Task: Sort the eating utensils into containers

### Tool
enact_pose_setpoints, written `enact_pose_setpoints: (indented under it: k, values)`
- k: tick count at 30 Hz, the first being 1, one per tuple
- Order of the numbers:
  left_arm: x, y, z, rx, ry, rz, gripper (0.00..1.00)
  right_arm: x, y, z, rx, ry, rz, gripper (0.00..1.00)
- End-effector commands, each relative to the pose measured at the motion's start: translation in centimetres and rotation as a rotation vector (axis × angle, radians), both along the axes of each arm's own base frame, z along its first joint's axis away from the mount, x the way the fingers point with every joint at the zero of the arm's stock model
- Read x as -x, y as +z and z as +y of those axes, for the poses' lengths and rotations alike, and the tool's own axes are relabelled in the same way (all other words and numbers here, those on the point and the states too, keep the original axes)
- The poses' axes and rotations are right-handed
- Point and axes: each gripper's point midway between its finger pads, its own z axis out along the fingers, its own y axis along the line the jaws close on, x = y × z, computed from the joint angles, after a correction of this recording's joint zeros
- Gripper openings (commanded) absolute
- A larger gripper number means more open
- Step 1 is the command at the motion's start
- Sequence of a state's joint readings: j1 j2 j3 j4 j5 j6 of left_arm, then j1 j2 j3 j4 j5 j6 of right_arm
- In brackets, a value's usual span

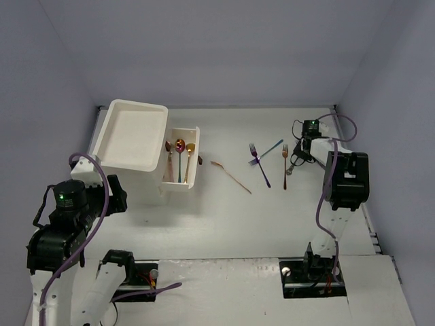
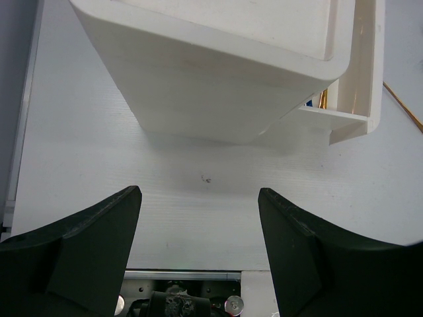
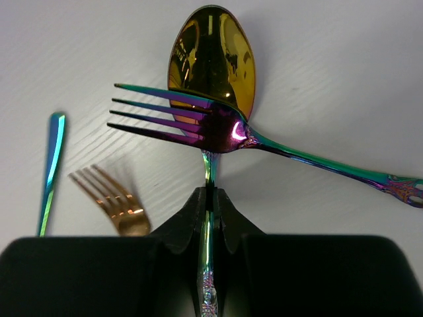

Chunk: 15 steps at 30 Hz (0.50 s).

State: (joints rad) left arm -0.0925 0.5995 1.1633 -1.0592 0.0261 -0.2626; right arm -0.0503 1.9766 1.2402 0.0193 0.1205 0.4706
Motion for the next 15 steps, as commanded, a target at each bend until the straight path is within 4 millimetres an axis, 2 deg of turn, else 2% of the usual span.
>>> enact_pose_setpoints:
  k: [1,5,9,15]
  values:
    - [-0.8,1.6,-0.1,0.003,-0.001,-0.05,0.69,-2.7,5.9,5.2,-0.181,0.17,-0.157,0.0]
    - [-0.8,1.6,0.0,0.002,0.004,-0.049,0.69,-3.4,10.2,7.4,-0.264,0.26,-0.257,0.0]
    - [-0.8,1.5,0.0,0.0,0.008,-0.047,0.69,-3.5,13.2,9.9,-0.35,0.381,-0.33,0.0]
    - [-0.9,1.5,0.1,0.0,0.012,-0.046,0.69,-2.3,16.2,12.7,-0.438,0.521,-0.391,0.0]
